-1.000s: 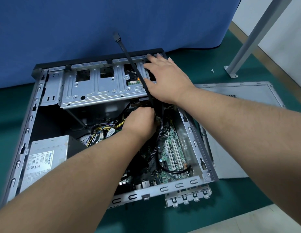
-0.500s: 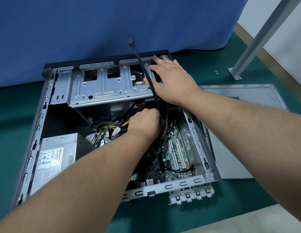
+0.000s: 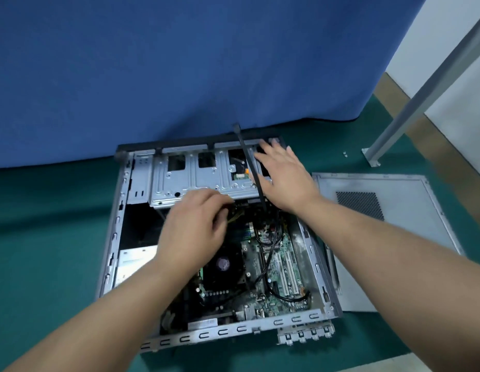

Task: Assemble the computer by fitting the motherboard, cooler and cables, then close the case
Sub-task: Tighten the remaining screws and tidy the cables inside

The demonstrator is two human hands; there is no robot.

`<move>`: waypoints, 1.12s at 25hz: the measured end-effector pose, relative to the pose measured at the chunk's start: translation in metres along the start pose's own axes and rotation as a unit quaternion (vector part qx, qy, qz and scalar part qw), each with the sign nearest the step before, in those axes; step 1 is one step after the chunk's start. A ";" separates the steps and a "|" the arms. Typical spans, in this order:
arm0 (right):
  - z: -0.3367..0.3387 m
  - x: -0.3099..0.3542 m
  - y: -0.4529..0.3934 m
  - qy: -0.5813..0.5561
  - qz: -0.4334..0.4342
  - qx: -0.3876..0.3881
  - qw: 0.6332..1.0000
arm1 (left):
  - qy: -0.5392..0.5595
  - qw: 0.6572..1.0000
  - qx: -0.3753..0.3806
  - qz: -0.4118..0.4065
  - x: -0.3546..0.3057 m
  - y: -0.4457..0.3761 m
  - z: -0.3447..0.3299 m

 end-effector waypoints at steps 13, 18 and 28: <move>0.046 0.025 0.016 -0.407 -0.248 0.096 0.874 | -0.112 0.961 0.230 0.101 0.059 -0.035 -0.001; 0.087 0.044 0.006 -0.423 -0.230 0.050 0.875 | -0.096 0.956 0.258 0.102 0.060 -0.039 0.002; 0.077 0.035 0.021 -0.417 -0.331 0.087 0.842 | 0.240 0.951 0.088 0.175 0.000 -0.031 0.012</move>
Point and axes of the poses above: each hand's wrist, its own y-axis away from the middle knuckle, its own z-axis out of the back of the hand, x = y × z, the point moved 1 cm from there along -y, towards the middle knuckle, and after that the axes turned 1 degree about -z, right-handed, at the moved point
